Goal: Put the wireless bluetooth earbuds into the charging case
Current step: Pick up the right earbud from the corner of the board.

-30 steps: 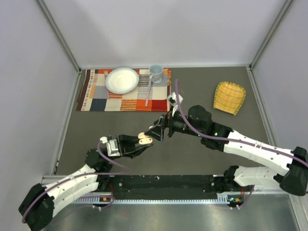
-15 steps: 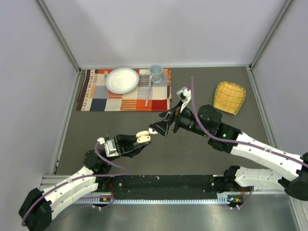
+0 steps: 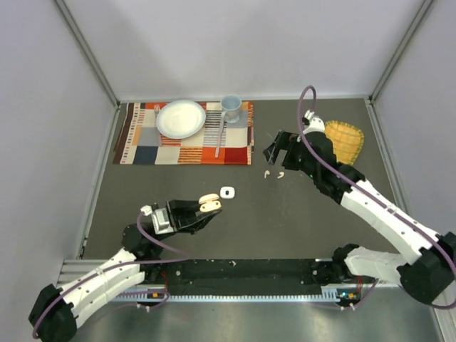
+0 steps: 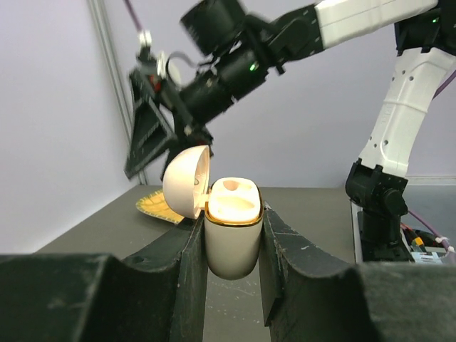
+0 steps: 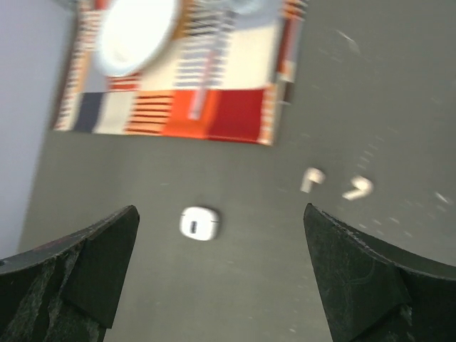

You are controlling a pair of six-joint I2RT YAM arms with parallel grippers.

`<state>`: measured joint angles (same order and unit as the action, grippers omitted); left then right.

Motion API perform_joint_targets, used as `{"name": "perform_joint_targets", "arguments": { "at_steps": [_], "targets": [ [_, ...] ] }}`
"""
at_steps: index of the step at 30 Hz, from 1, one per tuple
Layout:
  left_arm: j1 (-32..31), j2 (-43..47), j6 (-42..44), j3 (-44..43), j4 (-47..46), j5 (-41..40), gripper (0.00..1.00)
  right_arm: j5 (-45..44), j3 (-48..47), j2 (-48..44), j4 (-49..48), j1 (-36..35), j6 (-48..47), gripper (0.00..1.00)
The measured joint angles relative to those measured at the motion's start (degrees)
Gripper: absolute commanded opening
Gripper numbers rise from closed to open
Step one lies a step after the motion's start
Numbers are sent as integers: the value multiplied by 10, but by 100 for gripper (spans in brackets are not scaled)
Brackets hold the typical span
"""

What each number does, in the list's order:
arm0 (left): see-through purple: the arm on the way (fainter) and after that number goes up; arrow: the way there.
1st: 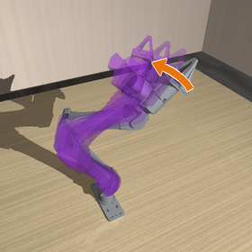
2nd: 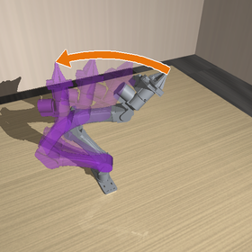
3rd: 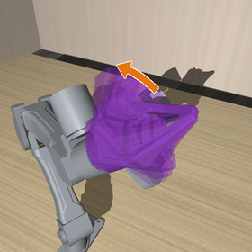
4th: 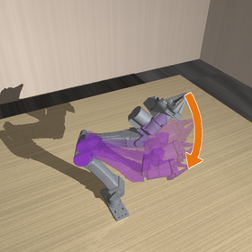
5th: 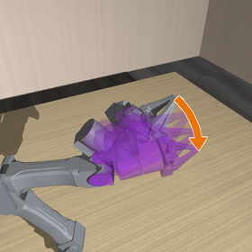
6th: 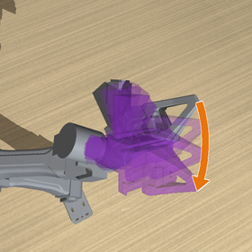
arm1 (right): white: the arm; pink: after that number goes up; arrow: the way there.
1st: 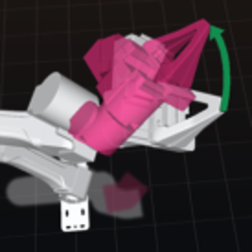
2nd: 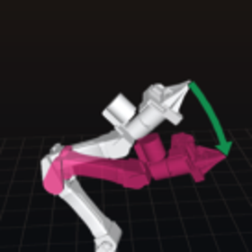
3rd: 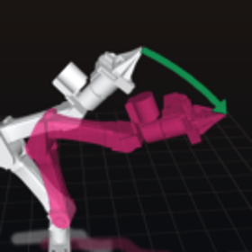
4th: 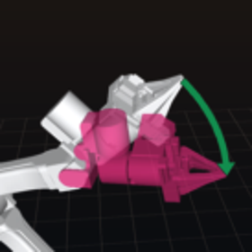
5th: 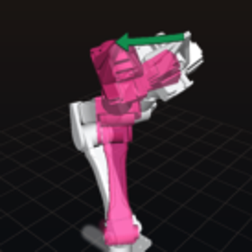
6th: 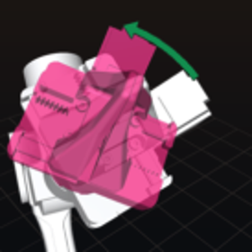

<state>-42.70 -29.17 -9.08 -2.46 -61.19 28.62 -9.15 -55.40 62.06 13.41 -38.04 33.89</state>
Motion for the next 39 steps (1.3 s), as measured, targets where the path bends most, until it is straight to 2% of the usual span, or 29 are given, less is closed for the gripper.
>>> {"name": "perform_joint_targets", "arguments": {
  "at_steps": [3,6,10,13,15,17,31,39],
  "targets": [
    [0,22,0,0,11,-3,0,-5,0,38,45,54,22,94],
    [0,40,2,0,29,-9,0,-14,0,84,80,87,34,85],
    [0,59,3,0,47,-17,0,-15,-5,154,113,101,43,62],
    [0,67,5,0,59,-25,0,-19,-19,214,138,107,69,68],
    [0,70,6,0,64,-27,0,-20,-29,245,151,109,87,68],
    [0,71,7,0,70,-28,0,-23,-40,265,161,109,101,64],
    [0,82,16,0,95,-43,0,-40,-100,328,181,131,236,61],
    [0,84,17,0,98,-47,0,-41,-128,375,193,133,265,54]
  ]
}}
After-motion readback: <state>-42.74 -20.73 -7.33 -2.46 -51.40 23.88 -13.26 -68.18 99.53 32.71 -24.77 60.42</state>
